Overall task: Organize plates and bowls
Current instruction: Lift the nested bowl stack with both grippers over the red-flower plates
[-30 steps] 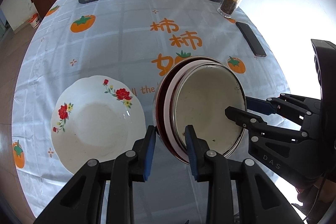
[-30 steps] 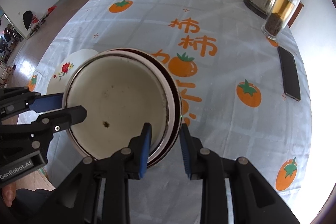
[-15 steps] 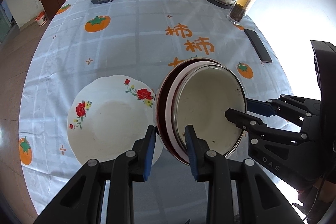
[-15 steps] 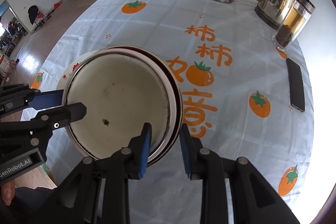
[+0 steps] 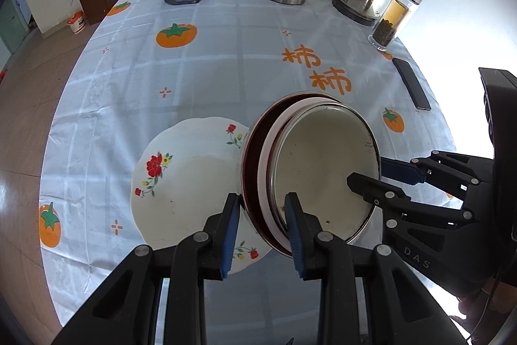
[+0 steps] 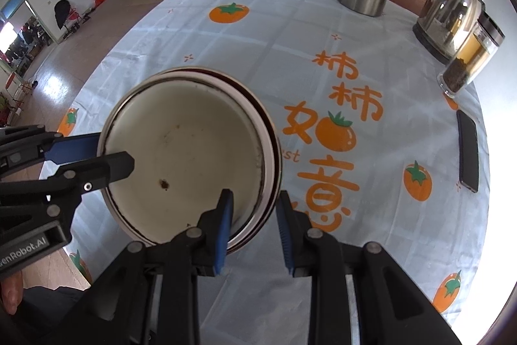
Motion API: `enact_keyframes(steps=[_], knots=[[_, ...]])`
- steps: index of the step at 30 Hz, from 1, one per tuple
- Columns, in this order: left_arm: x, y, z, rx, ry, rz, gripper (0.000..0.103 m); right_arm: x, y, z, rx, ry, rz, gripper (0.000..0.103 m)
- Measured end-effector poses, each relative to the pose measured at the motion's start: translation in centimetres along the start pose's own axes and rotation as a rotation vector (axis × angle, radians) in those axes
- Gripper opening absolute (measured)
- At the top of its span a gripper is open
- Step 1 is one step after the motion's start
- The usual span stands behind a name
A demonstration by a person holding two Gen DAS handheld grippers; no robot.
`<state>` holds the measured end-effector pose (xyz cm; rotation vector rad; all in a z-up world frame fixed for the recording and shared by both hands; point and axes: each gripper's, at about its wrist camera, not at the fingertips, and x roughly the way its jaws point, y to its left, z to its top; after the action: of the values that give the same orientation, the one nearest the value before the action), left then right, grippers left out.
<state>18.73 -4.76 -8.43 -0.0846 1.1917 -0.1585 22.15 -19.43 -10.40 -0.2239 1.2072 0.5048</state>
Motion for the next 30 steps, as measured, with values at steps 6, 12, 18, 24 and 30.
enact_keyframes(steps=[6,12,18,24,30], knots=[[-0.1,1.3,-0.1,-0.026,0.002,0.015,0.031,0.6,1.1,0.7,-0.020,0.006,0.017,0.027],[-0.4,2.9,-0.3,-0.055,0.002,0.033,0.031,1.3,2.4,1.5,-0.044,0.016,0.043,0.027],[-0.4,4.8,-0.6,-0.090,0.017,0.054,0.031,2.3,4.2,2.2,-0.087,0.035,0.063,0.027],[-0.4,6.3,-0.8,-0.127,0.024,0.062,0.031,3.1,5.6,2.8,-0.120,0.050,0.074,0.027],[-0.2,7.2,-1.1,-0.141,0.034,0.071,0.031,3.9,6.6,3.1,-0.144,0.072,0.078,0.027]])
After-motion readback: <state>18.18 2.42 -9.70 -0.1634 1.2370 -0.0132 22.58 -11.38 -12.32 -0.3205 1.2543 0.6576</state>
